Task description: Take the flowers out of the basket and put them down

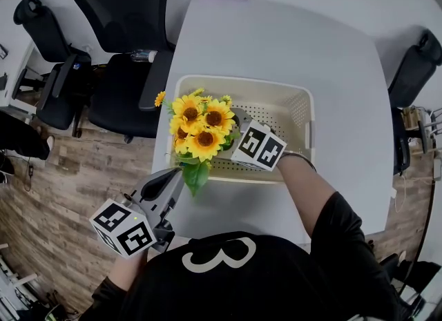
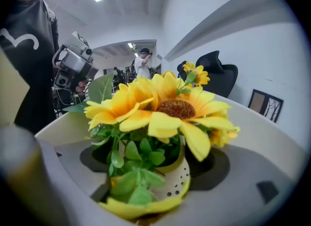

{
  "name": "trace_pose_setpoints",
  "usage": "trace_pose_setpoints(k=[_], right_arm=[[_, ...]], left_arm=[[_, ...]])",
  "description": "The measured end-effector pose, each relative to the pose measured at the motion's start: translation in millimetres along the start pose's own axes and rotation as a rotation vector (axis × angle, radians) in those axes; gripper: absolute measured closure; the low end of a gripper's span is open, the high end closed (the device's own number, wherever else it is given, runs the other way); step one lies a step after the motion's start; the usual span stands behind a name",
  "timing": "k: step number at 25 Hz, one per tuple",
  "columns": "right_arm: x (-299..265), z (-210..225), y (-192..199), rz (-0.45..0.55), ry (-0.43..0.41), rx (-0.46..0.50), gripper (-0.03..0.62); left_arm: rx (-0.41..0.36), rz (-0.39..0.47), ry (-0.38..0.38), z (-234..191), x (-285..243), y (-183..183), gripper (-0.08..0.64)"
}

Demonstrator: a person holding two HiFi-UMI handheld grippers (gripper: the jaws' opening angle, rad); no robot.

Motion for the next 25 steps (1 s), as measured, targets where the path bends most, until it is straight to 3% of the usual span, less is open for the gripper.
trace_pose_setpoints(k=[7, 8, 9, 25], right_arm=[[8, 4, -4, 0.031, 0.024, 0.024, 0.230], [8, 2, -4, 0.034, 0.025, 0.026, 0.316], [8, 1, -5, 0.035, 0.032, 0.025, 0.341], [24, 5, -7, 0.047, 0.123, 0.009, 0.373]], left_arm=[[0.005, 0.003, -0.016, -4, 6, 2, 0.548], [0.004, 0.004, -0.016, -4, 7, 3, 0.548], [0.003, 0.004, -0.015, -5, 9, 4, 0.548], [-0.020, 0.019, -0.007, 1, 26, 7, 0.548]])
Point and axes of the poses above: the fingertips, and each gripper's own axes: x backward along the fingers, z to its right, y out of its underside, the point moved 1 cm from there along x, backward along the fingers, and after that the axes turned 5 degrees about -z, right-handed, at the moved point
